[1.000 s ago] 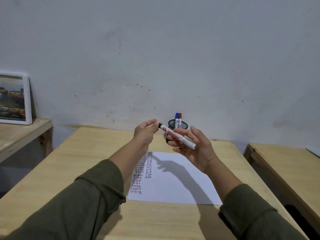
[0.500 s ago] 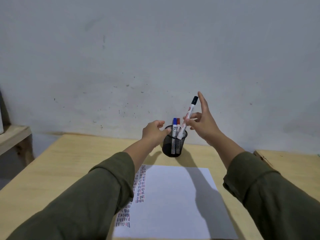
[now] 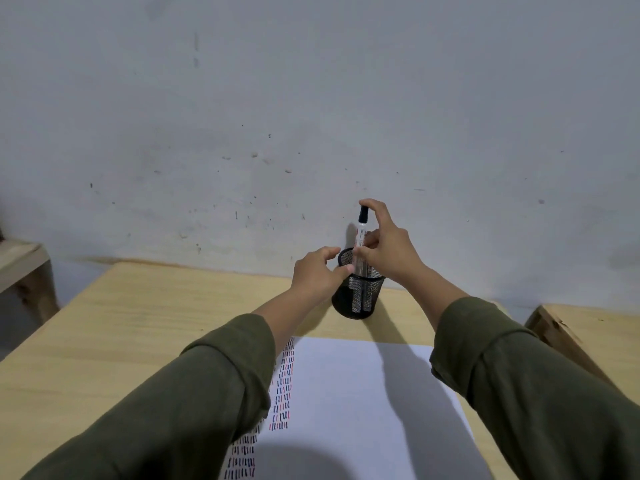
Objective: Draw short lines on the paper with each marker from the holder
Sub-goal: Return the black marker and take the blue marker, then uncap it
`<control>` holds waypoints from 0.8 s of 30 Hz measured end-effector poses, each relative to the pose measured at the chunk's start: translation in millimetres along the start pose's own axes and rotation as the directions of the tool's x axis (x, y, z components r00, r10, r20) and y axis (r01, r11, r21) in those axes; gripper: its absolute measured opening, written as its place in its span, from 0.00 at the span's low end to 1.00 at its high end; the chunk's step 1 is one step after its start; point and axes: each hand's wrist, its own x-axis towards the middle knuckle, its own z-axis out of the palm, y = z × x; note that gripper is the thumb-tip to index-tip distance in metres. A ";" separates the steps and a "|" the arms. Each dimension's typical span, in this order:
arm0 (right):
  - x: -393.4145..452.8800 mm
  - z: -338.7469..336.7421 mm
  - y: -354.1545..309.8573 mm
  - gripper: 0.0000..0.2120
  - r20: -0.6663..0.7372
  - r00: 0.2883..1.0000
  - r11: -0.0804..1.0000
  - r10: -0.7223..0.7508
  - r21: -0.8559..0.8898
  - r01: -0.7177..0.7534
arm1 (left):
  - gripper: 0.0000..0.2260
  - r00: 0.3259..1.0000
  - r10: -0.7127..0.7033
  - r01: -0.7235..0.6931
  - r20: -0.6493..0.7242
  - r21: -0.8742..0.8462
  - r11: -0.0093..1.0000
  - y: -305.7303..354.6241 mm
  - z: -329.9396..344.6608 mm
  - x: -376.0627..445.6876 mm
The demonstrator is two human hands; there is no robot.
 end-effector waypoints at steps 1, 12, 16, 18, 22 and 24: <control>0.3 3.8 1.4 0.35 0.015 1.000 1.000 0.002 -0.013 -0.001 | 0.23 1.000 0.001 -0.001 0.001 -0.015 1.000 -1.3 -0.1 0.1; 6.8 17.9 16.2 0.31 0.074 0.997 0.988 0.004 -0.157 0.008 | 0.20 1.000 -0.006 0.007 0.008 -0.091 0.996 -3.7 2.1 1.8; 10.4 15.3 20.6 0.28 0.031 1.000 0.976 0.001 -0.216 0.005 | 0.19 1.000 -0.011 0.011 -0.001 -0.119 0.993 -4.6 2.5 1.6; 12.1 15.6 22.9 0.25 0.018 1.000 0.969 0.003 -0.247 0.002 | 0.19 1.000 -0.010 0.010 0.000 -0.138 0.990 -4.7 2.5 1.3; 12.6 14.5 23.5 0.22 0.028 0.999 0.968 0.026 -0.251 -0.018 | 0.19 1.000 -0.008 0.008 -0.002 -0.141 0.990 -3.9 2.6 0.9; 12.2 13.5 22.0 0.20 0.009 1.000 0.973 0.028 -0.230 -0.025 | 0.19 1.000 -0.003 0.001 -0.008 -0.137 0.991 -3.8 3.3 0.3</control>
